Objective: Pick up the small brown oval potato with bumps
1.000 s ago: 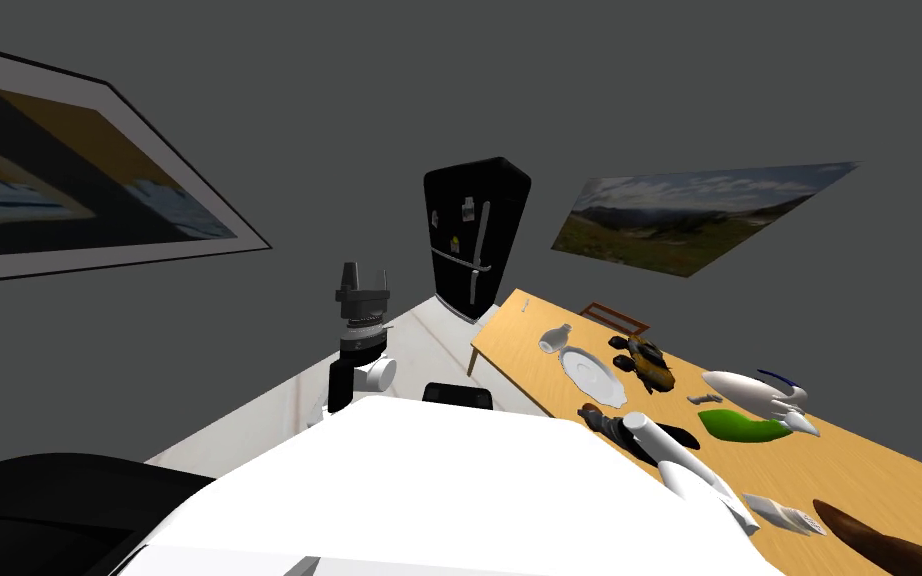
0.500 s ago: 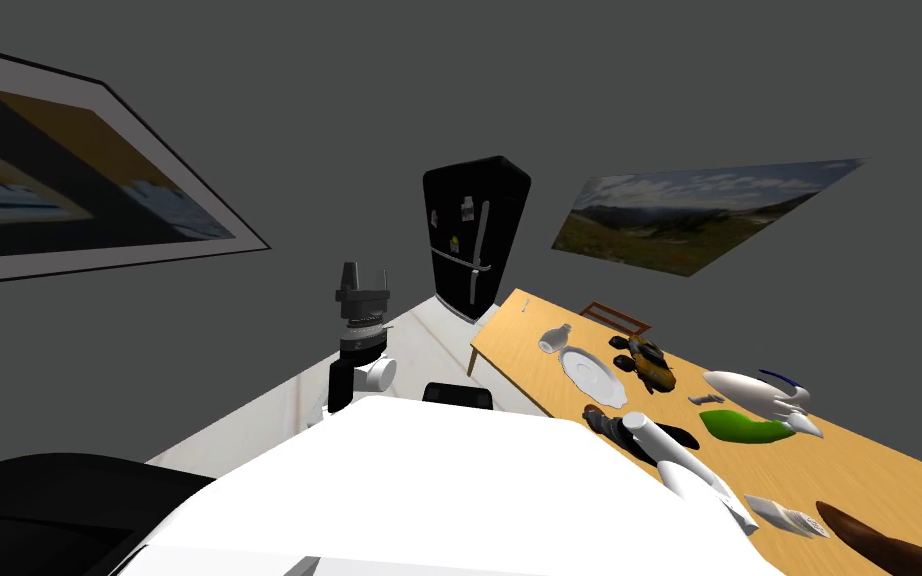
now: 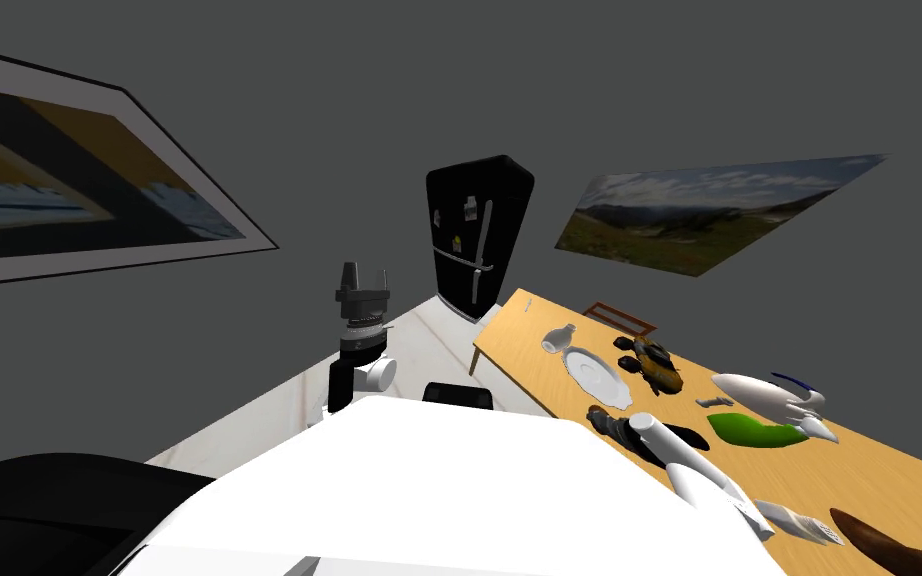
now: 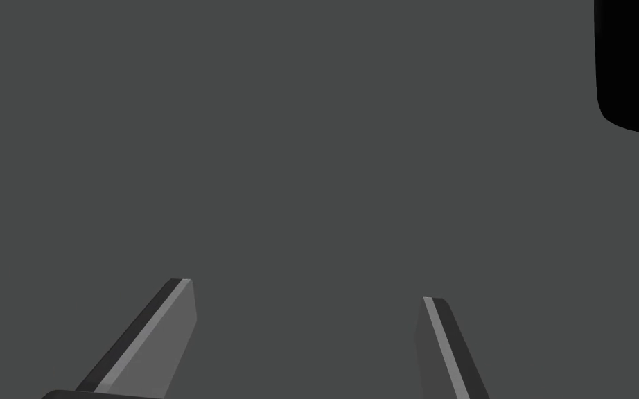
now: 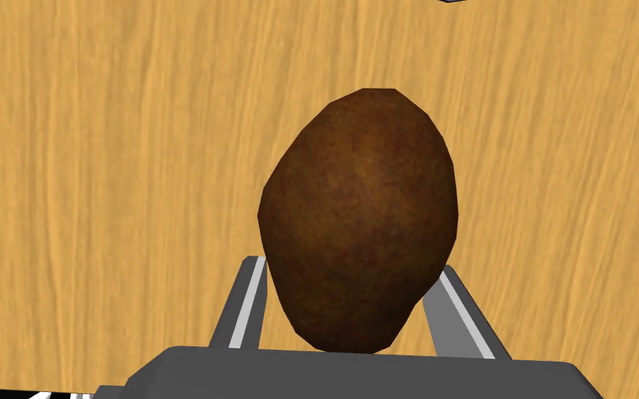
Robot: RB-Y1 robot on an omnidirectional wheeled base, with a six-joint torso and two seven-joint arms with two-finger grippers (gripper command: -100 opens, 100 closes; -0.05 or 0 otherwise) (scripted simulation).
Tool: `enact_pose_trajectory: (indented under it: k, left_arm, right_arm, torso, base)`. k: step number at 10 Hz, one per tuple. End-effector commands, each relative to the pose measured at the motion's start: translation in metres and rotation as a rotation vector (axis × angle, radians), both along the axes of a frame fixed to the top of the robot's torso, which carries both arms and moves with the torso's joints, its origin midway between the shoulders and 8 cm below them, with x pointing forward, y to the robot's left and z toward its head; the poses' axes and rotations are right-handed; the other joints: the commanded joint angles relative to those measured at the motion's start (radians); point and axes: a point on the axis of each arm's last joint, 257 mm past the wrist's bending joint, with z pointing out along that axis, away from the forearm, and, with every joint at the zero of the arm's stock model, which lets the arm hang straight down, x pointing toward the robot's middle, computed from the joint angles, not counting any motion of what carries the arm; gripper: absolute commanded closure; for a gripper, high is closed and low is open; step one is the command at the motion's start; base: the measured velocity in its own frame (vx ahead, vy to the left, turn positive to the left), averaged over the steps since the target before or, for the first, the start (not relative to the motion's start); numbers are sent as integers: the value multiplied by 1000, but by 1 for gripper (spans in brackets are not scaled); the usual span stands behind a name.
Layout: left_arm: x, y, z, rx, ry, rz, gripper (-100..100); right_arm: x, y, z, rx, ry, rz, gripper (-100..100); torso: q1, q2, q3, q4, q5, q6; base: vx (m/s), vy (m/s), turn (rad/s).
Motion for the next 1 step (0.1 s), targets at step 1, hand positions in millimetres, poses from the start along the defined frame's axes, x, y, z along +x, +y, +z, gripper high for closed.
enact_pose_trajectory:
  k: [1]
  left_arm:
    - [0,0,0,0,0,0,0]
  right_arm:
    - [0,0,0,0,0,0,0]
  torso:
    - [0,0,0,0,0,0]
  base:
    - [-3,6,-2]
